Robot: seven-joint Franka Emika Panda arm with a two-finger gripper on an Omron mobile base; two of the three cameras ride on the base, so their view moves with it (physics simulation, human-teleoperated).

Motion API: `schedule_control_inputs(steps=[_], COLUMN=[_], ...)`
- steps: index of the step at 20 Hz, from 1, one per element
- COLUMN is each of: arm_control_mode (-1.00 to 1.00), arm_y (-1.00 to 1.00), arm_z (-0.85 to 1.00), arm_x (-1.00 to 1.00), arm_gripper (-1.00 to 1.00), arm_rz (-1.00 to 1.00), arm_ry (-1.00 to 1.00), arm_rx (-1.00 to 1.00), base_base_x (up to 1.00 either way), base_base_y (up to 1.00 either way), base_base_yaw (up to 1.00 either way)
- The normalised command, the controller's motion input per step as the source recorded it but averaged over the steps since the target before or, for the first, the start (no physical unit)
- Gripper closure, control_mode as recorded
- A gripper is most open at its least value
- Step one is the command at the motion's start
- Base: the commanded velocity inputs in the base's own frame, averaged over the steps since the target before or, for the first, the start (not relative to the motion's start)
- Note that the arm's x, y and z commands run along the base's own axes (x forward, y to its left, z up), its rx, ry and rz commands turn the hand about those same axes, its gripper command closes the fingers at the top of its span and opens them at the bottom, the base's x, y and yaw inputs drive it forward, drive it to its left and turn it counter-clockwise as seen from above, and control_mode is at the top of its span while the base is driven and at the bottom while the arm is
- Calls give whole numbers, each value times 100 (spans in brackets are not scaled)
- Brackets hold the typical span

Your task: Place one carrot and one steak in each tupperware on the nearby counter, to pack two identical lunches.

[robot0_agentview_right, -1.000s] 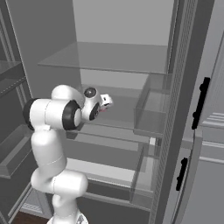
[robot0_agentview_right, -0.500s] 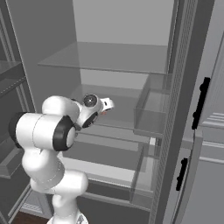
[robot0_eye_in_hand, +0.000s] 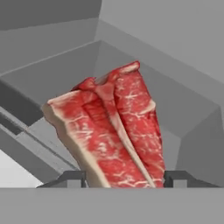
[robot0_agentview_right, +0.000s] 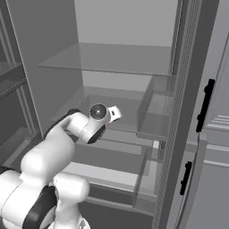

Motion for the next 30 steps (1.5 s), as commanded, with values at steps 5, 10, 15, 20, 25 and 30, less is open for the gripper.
schedule_control_inputs(steps=[5, 10, 15, 20, 25, 30], arm_control_mode=[-100, -100, -100, -100, -100, -100], arm_y=[0, 0, 6, 21, 20, 9], arm_z=[100, 100, 84, 57, 38, 33], arm_x=[-93, -100, -100, -100, -100, -83], arm_gripper=[100, 100, 100, 100, 100, 100], arm_rz=[19, 15, 0, 1, 3, -1], arm_ry=[37, 19, 0, 0, 0, 0], arm_rx=[-2, 0, 5, 3, 7, 11], base_base_x=[0, 0, 0, 0, 0, 0], base_base_y=[0, 0, 0, 0, 0, 0], base_base_yaw=[0, 0, 0, 0, 0, 0])
